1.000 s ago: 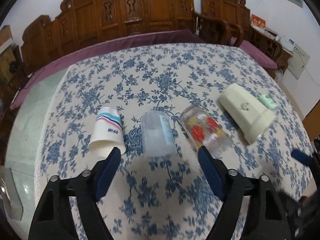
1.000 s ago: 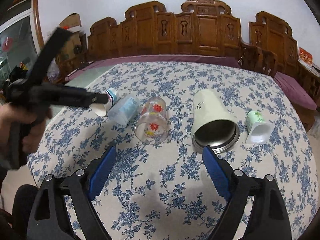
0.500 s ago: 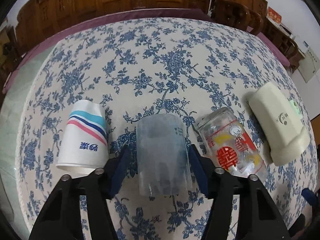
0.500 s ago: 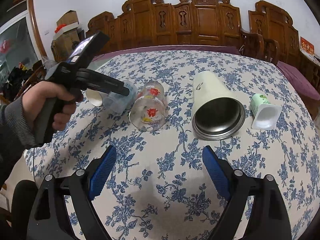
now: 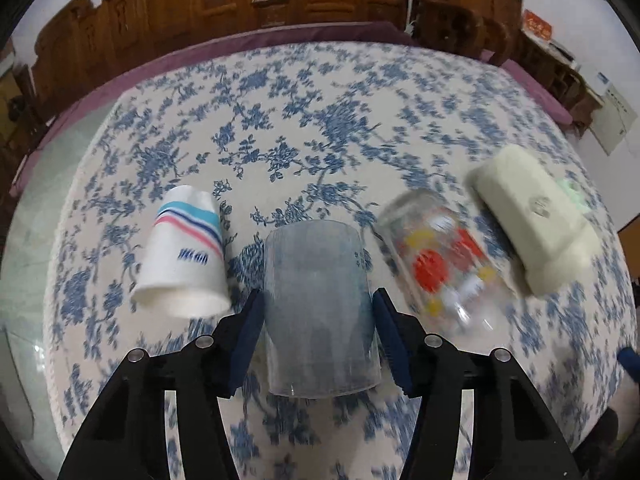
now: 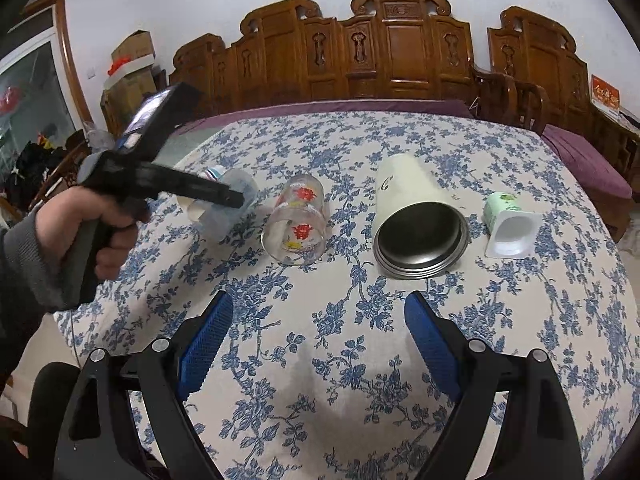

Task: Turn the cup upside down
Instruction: 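Lift the clear cup with the left tool and carry it toward the right tool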

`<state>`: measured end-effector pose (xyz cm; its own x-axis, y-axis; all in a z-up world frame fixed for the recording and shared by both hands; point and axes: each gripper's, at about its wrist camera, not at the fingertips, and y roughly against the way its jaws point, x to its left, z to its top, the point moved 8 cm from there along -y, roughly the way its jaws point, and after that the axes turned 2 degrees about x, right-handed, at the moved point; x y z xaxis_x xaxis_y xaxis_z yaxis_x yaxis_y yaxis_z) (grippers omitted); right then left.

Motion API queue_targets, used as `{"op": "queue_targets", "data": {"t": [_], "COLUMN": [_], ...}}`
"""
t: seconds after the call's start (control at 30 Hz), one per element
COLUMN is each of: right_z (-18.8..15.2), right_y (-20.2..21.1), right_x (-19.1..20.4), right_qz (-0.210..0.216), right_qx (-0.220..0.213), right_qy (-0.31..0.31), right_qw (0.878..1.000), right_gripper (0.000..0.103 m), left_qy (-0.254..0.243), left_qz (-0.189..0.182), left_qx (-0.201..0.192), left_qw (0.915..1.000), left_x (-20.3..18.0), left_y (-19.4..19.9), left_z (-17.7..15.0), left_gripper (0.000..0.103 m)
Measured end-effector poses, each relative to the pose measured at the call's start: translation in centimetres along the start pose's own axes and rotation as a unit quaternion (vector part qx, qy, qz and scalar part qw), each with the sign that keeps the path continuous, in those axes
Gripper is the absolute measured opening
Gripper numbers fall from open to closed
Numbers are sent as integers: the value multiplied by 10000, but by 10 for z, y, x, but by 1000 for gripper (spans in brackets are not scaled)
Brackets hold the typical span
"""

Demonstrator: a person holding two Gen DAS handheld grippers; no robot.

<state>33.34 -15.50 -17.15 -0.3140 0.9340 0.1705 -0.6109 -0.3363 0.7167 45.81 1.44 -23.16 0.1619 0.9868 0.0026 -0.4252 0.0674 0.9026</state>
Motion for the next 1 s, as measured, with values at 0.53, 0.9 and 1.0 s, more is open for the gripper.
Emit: {"op": "queue_targets", "data": {"t": [0.53,0.9,1.0], "right_z": [-18,-35,-37], "right_y": [70,75,73], "right_x": [11,-11,-13], "right_qz": [-157,-392,-429], "right_qx": [-357,-224,-177], "right_qy": [2,-149,-155], "right_qw": [9992,9989,9988], "right_gripper": [89,89,89], "left_qy": [-462,-469,-435], "left_qz": [-494,-796,-792], "left_qx": [-638,-406,-371], "left_qw": [9957,9949,9952], "left_x": [-75,-112,-111], "left_y": [79,46,42], "left_z": [-95,-129,-129], "left_gripper": [53,53,54]}}
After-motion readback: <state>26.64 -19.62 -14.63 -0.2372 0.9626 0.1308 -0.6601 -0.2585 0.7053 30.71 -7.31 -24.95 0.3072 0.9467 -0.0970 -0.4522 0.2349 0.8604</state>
